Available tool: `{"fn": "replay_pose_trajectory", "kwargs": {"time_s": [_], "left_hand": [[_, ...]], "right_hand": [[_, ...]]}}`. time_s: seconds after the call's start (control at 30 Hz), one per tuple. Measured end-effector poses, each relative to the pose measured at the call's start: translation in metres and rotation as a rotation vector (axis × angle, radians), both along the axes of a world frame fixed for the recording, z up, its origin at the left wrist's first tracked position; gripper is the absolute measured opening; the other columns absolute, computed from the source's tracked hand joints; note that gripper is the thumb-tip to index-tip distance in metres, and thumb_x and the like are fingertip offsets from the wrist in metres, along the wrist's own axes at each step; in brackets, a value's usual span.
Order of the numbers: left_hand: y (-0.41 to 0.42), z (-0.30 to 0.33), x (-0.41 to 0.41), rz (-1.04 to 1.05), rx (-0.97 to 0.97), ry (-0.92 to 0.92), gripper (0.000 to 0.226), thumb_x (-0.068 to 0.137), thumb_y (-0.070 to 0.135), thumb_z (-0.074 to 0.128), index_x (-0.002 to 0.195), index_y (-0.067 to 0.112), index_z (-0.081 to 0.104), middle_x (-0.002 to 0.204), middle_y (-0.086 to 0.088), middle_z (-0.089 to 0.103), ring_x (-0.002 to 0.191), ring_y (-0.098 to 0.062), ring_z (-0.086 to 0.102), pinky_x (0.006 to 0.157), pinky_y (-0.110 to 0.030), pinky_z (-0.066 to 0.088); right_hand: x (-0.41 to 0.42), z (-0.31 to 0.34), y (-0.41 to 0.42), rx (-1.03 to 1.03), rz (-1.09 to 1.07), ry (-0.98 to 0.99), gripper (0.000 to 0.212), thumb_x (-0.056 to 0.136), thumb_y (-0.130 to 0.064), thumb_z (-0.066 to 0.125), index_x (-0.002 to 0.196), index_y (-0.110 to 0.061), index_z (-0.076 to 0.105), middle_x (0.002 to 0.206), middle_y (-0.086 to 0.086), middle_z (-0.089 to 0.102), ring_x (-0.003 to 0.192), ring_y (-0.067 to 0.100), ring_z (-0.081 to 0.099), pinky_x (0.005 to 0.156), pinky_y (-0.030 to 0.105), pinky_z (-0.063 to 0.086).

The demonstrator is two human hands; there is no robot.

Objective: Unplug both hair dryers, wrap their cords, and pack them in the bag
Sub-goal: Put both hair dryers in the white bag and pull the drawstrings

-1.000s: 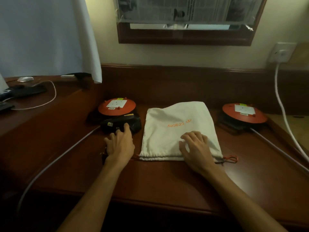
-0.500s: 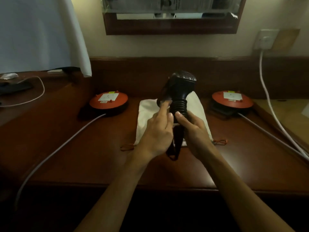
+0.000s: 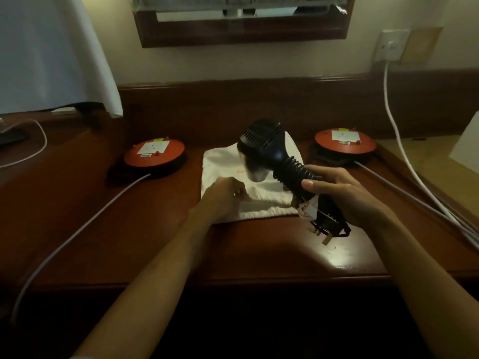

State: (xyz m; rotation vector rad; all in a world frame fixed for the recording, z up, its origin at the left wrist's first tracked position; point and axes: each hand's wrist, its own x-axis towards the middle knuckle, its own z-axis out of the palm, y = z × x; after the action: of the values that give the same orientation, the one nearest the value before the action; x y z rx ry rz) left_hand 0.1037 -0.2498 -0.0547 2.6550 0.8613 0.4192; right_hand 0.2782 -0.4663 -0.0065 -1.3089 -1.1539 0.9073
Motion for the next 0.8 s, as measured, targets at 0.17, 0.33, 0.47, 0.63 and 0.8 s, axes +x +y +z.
{"fn": "replay_pose_trajectory", "kwargs": {"time_s": [0.17, 0.33, 0.47, 0.63, 0.8], "left_hand": [[0.02, 0.045, -0.001, -0.011, -0.377, -0.316, 0.013, 0.084, 0.009, 0.076, 0.079, 0.017, 0.067, 0.08, 0.0, 0.067, 0.079, -0.014, 0.064, 0.075, -0.031, 0.058], [0.041, 0.069, 0.002, -0.028, -0.276, -0.388, 0.003, 0.085, 0.037, 0.078, 0.082, 0.037, 0.077, 0.086, 0.005, 0.076, 0.09, -0.017, 0.071, 0.088, -0.051, 0.058], [0.032, 0.079, 0.004, -0.076, -0.163, -0.446, 0.002, 0.087, 0.037, 0.076, 0.086, 0.036, 0.077, 0.087, 0.011, 0.075, 0.089, -0.009, 0.069, 0.081, -0.036, 0.056], [0.025, 0.077, 0.002, -0.041, -0.048, -0.538, 0.008, 0.089, 0.032, 0.075, 0.093, 0.026, 0.079, 0.086, 0.013, 0.072, 0.072, 0.005, 0.06, 0.065, -0.016, 0.042], [0.023, 0.078, -0.001, -0.056, 0.04, -0.513, 0.013, 0.088, 0.035, 0.075, 0.094, 0.025, 0.08, 0.09, 0.008, 0.075, 0.077, -0.002, 0.061, 0.063, -0.022, 0.043]], "right_hand": [[-0.006, 0.002, -0.004, -0.05, 0.114, -0.183, 0.05, 0.082, -0.028, 0.073, 0.131, -0.019, 0.064, 0.114, 0.013, 0.072, 0.1, 0.037, 0.071, 0.087, 0.049, 0.057], [-0.022, -0.008, 0.011, -0.143, 0.107, -0.455, 0.051, 0.086, -0.031, 0.076, 0.135, -0.032, 0.06, 0.1, 0.011, 0.072, 0.081, 0.041, 0.07, 0.069, 0.057, 0.059], [-0.039, -0.031, 0.032, -0.195, 0.013, -0.9, 0.059, 0.092, -0.037, 0.069, 0.145, -0.022, 0.048, 0.127, -0.003, 0.06, 0.11, 0.017, 0.063, 0.091, 0.032, 0.055], [-0.028, -0.03, 0.034, -0.354, 0.059, -1.108, 0.079, 0.092, -0.057, 0.059, 0.157, -0.04, 0.018, 0.154, -0.001, 0.042, 0.137, 0.022, 0.044, 0.111, 0.041, 0.039], [-0.031, -0.032, 0.027, -0.321, 0.024, -1.014, 0.073, 0.096, -0.047, 0.058, 0.156, -0.045, 0.015, 0.142, 0.0, 0.051, 0.116, 0.014, 0.055, 0.099, 0.041, 0.051]]}}
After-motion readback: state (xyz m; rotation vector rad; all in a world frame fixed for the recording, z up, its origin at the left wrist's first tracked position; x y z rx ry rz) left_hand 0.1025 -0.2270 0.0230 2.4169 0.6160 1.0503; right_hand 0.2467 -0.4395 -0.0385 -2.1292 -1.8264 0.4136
